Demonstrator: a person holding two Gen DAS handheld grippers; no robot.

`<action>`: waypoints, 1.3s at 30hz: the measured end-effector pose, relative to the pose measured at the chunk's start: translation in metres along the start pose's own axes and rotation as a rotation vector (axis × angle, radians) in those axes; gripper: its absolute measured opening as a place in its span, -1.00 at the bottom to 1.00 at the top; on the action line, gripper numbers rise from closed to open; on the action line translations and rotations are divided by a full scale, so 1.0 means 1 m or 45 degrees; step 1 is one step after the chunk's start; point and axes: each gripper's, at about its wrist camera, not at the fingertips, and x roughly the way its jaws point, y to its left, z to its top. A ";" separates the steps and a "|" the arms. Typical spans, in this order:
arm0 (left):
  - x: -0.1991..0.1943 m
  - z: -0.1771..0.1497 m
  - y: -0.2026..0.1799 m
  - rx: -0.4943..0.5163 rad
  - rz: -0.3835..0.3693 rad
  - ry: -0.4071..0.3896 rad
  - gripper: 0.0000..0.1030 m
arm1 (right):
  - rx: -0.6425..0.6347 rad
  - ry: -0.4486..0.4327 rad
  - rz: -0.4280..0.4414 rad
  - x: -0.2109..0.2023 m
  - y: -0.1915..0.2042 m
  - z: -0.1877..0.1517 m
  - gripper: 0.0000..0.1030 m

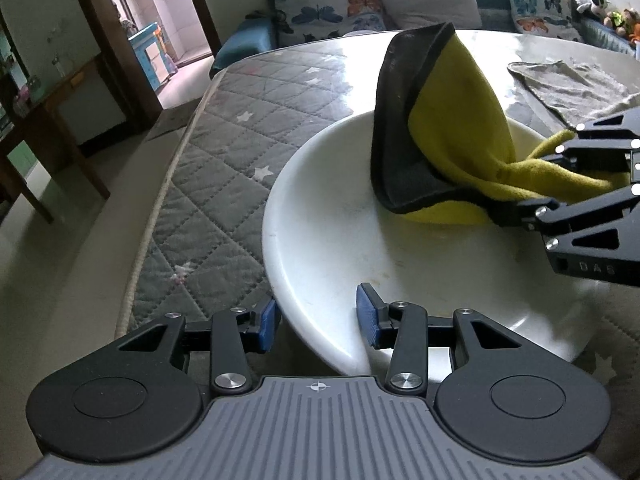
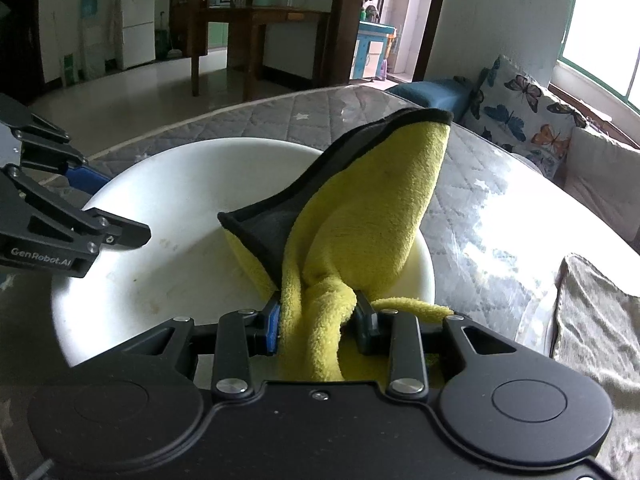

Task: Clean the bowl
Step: 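Rub the yellow cloth along the inner bowl wall with the right tool while the left tool holds the rim, then wipe the cloth across the bowl bottom with the right tool while the left tool holds the rim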

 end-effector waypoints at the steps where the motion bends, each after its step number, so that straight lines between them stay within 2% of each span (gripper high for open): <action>1: 0.000 0.001 0.000 -0.003 0.001 0.001 -0.15 | -0.003 -0.001 -0.003 0.001 0.000 0.001 -0.31; 16: -0.005 -0.004 -0.009 -0.082 0.044 0.002 -0.12 | -0.007 -0.004 -0.030 -0.001 0.003 0.000 -0.31; 26: -0.010 -0.009 -0.014 -0.098 0.056 0.004 -0.06 | -0.018 -0.006 -0.047 -0.010 0.010 -0.009 -0.31; 39: -0.013 -0.011 -0.015 -0.097 0.059 0.001 -0.03 | -0.005 0.027 -0.032 -0.011 0.012 -0.003 -0.31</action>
